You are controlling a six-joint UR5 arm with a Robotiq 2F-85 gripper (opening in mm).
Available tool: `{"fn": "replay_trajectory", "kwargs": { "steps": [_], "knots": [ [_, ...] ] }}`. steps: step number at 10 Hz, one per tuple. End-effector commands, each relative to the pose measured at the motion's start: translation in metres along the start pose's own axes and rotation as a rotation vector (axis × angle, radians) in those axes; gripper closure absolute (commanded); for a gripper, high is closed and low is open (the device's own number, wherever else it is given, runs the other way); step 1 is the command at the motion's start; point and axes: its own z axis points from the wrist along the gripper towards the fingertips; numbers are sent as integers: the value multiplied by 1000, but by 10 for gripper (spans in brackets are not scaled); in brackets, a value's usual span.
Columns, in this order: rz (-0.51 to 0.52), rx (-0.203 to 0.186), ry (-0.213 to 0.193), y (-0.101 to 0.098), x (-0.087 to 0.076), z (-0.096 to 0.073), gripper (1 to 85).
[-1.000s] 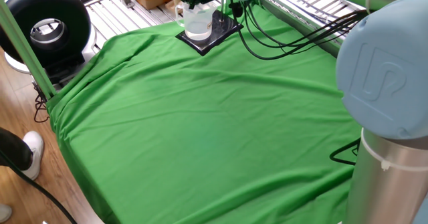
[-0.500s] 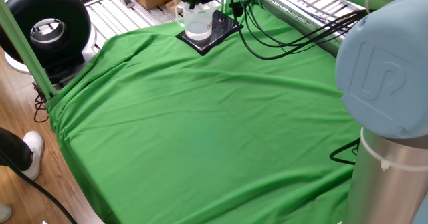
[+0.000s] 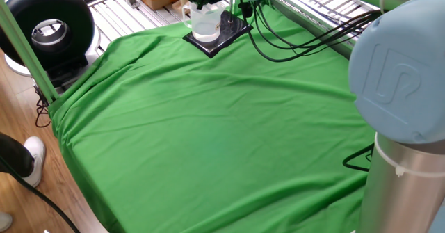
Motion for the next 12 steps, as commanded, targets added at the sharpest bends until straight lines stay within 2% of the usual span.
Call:
{"fn": "replay_trajectory", "kwargs": {
  "steps": [1, 12],
  "knots": [
    [12, -5, 3, -1, -1, 0, 843],
    [10, 17, 17, -8, 3, 0, 843]
  ]
}}
